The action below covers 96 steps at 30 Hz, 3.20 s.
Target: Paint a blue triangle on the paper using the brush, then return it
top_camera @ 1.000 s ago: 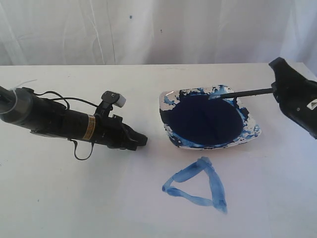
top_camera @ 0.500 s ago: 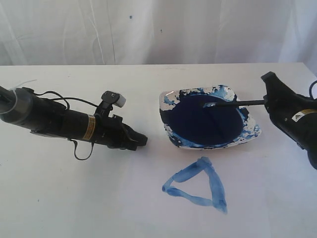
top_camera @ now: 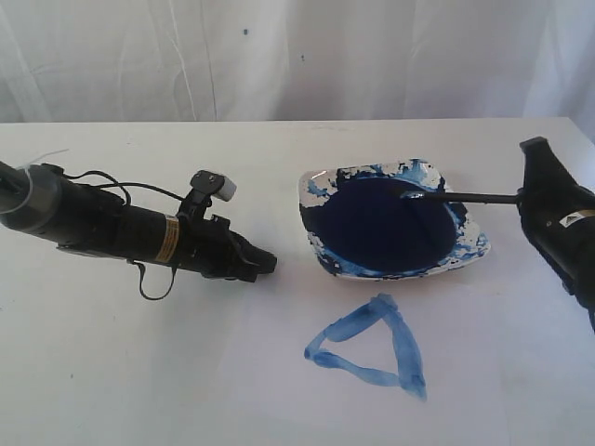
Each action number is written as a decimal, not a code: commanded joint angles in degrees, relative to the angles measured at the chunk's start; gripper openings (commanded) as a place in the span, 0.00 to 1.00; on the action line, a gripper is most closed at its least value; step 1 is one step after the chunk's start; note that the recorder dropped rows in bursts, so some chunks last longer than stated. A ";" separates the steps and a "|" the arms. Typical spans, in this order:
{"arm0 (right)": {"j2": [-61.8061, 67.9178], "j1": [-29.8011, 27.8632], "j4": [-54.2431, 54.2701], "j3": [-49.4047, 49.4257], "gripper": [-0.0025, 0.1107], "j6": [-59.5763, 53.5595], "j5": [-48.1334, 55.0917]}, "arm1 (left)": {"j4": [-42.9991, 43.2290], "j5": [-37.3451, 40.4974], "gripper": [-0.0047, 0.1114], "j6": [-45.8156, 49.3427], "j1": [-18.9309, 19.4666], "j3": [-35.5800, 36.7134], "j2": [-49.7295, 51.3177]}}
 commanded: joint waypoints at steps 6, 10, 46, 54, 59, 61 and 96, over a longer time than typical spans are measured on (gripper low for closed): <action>2.05 -0.22 0.54 0.09 0.02 10.81 9.10 | 0.85 2.45 0.04 0.07 -0.20 -0.05 -0.12; 2.28 -0.22 -1.49 0.09 0.02 15.78 10.43 | 0.85 2.45 0.04 0.07 -0.20 -0.05 -0.12; -1.89 -0.22 -15.28 0.09 0.48 23.27 8.68 | 0.85 2.45 0.04 0.07 -0.20 -0.05 -0.12; -15.99 -0.22 -30.39 0.09 0.48 17.52 26.97 | 0.85 2.45 0.04 0.07 -0.20 -0.05 -0.12; -31.60 -0.09 -46.85 0.09 0.45 16.62 34.11 | 0.85 2.45 0.04 0.07 -0.20 -0.05 -0.12; -41.18 -0.09 -52.79 0.09 0.41 16.62 37.36 | 0.85 2.45 0.04 0.07 -0.20 -0.05 -0.12; -84.64 -0.09 -55.02 9.66 0.02 -15.72 48.87 | 0.69 2.17 0.04 0.06 -0.20 -0.05 -0.12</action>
